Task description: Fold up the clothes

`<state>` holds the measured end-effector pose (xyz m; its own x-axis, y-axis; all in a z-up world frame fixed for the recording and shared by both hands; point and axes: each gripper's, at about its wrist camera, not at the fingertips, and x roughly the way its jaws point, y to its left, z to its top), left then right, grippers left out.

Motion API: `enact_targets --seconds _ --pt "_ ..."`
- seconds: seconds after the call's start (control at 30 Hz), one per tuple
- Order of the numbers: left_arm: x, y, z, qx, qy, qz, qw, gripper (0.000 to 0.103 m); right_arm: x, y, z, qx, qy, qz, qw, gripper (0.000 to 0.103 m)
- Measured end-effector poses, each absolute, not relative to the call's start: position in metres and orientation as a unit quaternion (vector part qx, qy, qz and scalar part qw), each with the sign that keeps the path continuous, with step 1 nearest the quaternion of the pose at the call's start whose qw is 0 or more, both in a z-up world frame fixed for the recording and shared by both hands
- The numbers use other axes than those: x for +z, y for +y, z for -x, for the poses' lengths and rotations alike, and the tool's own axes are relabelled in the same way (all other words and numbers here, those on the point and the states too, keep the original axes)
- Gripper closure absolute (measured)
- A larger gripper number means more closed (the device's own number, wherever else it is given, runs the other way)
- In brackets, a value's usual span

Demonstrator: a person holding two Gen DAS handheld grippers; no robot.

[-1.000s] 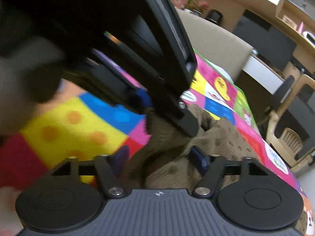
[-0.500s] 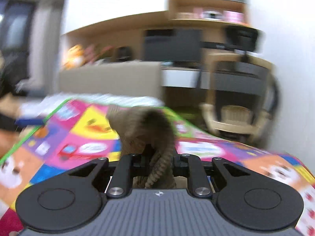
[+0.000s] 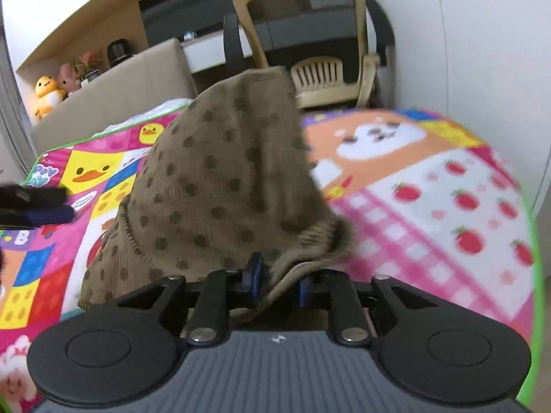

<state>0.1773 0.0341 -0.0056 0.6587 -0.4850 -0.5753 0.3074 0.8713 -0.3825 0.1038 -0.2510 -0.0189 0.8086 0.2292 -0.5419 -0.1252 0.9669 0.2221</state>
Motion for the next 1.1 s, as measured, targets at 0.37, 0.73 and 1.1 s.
enact_targets --seconds 0.37,0.73,1.1 --pt "-0.042 0.002 -0.184 -0.212 0.389 0.059 0.895 0.009 0.057 -0.217 -0.123 0.224 0.155 -0.028 0.962 0.047" --pt "-0.012 0.034 -0.17 -0.248 0.356 0.077 0.898 0.007 -0.037 -0.223 -0.248 0.161 0.337 -0.126 0.919 0.036" --pt "-0.023 0.017 -0.195 -0.276 0.374 0.099 0.88 0.006 -0.036 -0.246 -0.147 0.131 0.314 0.035 0.94 0.033"
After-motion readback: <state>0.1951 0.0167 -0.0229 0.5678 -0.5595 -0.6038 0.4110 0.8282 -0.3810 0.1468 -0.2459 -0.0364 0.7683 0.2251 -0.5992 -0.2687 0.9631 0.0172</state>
